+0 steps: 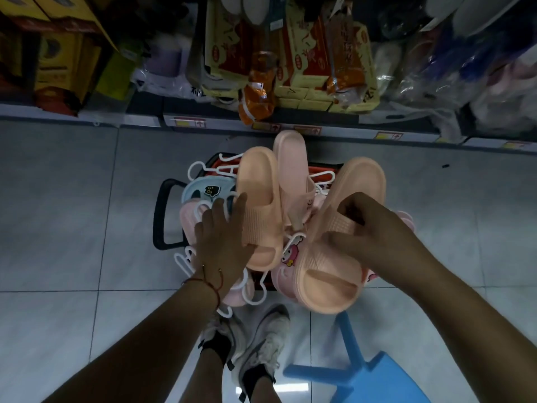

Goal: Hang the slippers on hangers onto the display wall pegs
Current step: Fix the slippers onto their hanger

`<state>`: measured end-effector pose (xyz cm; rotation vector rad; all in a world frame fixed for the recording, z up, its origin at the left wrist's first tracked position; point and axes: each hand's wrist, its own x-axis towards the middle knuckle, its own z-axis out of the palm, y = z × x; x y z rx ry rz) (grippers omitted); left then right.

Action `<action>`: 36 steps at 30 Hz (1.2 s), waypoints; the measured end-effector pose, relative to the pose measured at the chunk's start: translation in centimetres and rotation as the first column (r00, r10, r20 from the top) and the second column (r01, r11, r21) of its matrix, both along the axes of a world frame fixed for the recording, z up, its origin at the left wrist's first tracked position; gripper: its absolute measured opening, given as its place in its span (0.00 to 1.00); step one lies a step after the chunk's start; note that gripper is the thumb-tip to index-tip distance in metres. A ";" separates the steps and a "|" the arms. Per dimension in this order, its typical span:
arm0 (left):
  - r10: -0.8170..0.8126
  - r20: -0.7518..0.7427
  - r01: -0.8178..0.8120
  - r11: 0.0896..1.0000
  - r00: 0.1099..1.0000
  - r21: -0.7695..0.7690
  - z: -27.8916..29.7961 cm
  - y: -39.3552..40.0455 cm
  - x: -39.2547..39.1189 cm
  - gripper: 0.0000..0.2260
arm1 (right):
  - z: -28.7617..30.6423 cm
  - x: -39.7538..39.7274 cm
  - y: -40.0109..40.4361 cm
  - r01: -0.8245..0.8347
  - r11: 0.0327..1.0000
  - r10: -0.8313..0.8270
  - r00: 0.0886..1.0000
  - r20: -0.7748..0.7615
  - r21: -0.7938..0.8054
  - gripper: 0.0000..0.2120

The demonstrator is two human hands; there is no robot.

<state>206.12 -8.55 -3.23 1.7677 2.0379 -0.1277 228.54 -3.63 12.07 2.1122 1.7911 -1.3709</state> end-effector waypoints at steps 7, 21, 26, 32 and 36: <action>0.012 0.184 -0.006 0.999 0.983 -0.037 0.2 0.7 -0.1 0.39 | -0.4 -2.6 0.6 -0.295 0.946 0.300 0.954 0.018 -0.137 0.42; -0.158 0.307 0.059 0.949 0.939 0.308 1.6 0.2 0.3 0.41 | -5.4 -8.6 3.5 -0.543 0.829 0.557 0.779 0.290 -0.134 0.13; -0.237 0.408 0.085 0.930 0.882 0.357 4.2 0.2 0.7 0.40 | -3.5 -6.7 2.5 -0.477 0.879 0.461 0.846 0.268 -0.005 0.07; -0.406 0.275 0.296 0.882 0.871 0.367 10.8 1.8 0.7 0.40 | 2.3 -4.3 0.2 -0.288 0.952 0.265 0.946 0.187 0.105 0.09; -0.551 0.178 0.421 0.775 0.815 0.472 20.0 3.5 0.6 0.31 | 9.8 -2.9 -1.4 -0.059 0.965 0.053 0.998 0.030 0.255 0.10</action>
